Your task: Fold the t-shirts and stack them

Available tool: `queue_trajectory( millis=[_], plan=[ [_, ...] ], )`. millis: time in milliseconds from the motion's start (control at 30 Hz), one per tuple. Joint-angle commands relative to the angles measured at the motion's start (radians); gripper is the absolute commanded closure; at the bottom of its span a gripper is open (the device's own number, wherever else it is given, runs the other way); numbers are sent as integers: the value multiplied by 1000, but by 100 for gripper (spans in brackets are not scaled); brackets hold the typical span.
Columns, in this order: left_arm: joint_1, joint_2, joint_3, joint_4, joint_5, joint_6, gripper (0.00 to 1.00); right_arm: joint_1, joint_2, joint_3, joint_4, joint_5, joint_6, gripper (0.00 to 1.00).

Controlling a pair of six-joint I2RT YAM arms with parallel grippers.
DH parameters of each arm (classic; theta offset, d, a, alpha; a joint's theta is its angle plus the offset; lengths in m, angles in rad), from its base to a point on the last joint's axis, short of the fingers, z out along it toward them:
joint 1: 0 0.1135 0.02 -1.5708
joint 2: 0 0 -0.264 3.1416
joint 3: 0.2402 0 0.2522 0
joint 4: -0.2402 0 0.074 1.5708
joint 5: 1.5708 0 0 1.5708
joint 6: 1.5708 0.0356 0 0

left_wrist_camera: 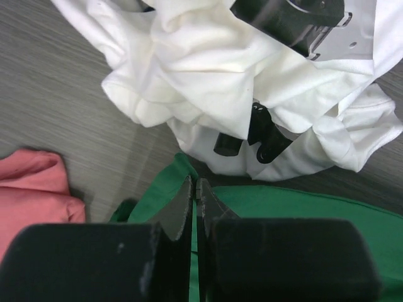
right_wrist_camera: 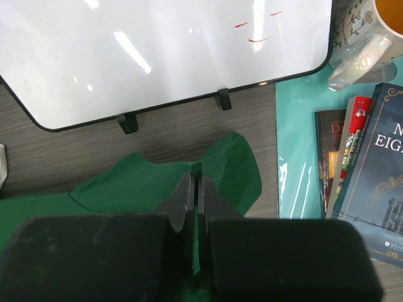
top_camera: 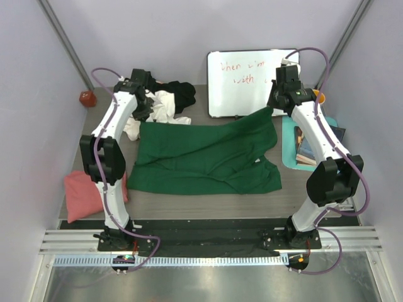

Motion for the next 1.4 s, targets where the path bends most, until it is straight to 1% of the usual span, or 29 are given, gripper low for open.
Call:
queue_trajectory(
  millis=[0, 67, 233, 433, 500, 667, 833, 933, 1033, 1133, 1233, 1367],
  plan=[
    [5, -90, 37, -38, -81, 9, 100, -7, -71, -5, 60, 73, 1, 99],
    [5, -107, 55, -35, -94, 15, 100, -9, -86, -1, 71, 84, 0, 99],
    [4, -101, 166, -44, -115, 24, 100, -12, -112, 7, 123, 72, -3, 99],
    [5, -12, 353, -64, -120, 45, 100, -13, -72, 50, 168, 40, -25, 99],
    [5, 14, 405, -66, -109, 50, 100, -12, -57, 59, 184, 6, -29, 99],
    [5, 71, 405, -38, -98, 75, 100, -12, 20, 104, 182, -10, -37, 99],
    [5, 126, 405, -84, -100, 90, 100, -12, 57, 130, 162, -31, -37, 99],
    [5, 99, 358, -72, -104, 99, 100, -12, 49, 133, 152, -49, -36, 99],
    [5, 48, 272, -26, -124, 108, 100, -12, 37, 137, 155, -72, -37, 99],
    [5, 25, 247, 31, -134, 111, 100, -12, 26, 150, 168, -69, -37, 99],
    [5, 32, 276, 69, -118, 113, 100, -12, 31, 177, 163, -79, -36, 99],
    [5, 63, 337, 80, -108, 110, 100, -13, 17, 180, 163, -95, -35, 99]
  ],
)
